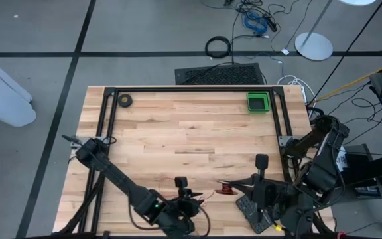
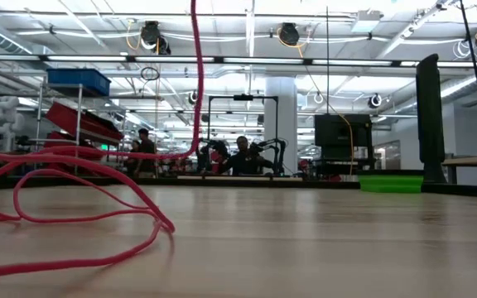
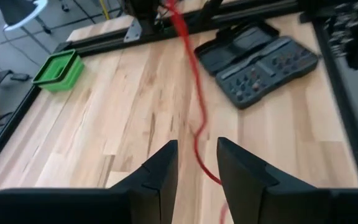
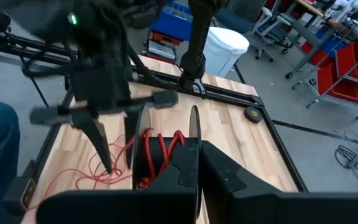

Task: Coil cords
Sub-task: Coil the red wire on the black spool

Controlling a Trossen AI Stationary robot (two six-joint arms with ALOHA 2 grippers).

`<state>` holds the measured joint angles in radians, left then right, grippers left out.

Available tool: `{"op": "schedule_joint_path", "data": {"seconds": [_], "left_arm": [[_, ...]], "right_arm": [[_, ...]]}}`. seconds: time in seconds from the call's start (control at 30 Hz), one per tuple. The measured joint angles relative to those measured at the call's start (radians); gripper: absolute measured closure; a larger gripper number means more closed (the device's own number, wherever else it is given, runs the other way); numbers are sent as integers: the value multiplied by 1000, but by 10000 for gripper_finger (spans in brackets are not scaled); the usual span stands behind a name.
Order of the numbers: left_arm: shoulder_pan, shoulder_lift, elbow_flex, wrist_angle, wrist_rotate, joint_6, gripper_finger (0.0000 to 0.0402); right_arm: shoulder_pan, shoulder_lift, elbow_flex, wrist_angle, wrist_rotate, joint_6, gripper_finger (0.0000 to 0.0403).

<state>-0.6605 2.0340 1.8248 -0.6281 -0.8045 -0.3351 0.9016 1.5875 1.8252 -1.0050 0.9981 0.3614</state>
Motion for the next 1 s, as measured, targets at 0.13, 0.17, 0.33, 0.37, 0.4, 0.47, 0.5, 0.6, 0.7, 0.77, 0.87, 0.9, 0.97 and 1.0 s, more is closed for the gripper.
{"op": "schedule_joint_path", "data": {"seconds": [0.13,0.17,0.33,0.37,0.4,0.47,0.5,0.6,0.7,0.77,0.87,0.9,0.97,1.0], "left_arm": [[14,11,0,23,1,0,283],[15,12,0,30,1,1,283],[17,13,0,45,1,1,283],[17,13,0,47,0,1,283],[17,13,0,47,-4,1,283],[17,13,0,47,-7,0,283],[17,13,0,47,-7,0,283],[17,13,0,47,-8,0,283],[17,13,0,46,-9,0,283],[17,13,0,46,-11,0,283],[18,13,0,58,-27,-1,283],[18,13,0,69,-36,-1,283],[19,13,0,89,-49,0,283],[19,13,0,96,-53,0,283]], "right_arm": [[4,0,0,-2,1,-5,403],[4,0,0,-4,2,-6,403],[4,0,0,-15,1,-6,403],[4,0,0,-15,1,-6,403],[4,0,0,-15,1,-6,403],[4,0,0,-15,1,-6,403],[3,0,0,-15,1,-6,403],[3,0,0,-15,1,-6,403],[3,0,0,-14,1,-6,403],[3,0,0,-14,1,-6,403],[3,0,0,-14,1,-6,403],[3,0,0,-14,1,-6,403],[3,0,0,-14,1,-6,403],[3,0,0,-14,1,-6,403]]}}
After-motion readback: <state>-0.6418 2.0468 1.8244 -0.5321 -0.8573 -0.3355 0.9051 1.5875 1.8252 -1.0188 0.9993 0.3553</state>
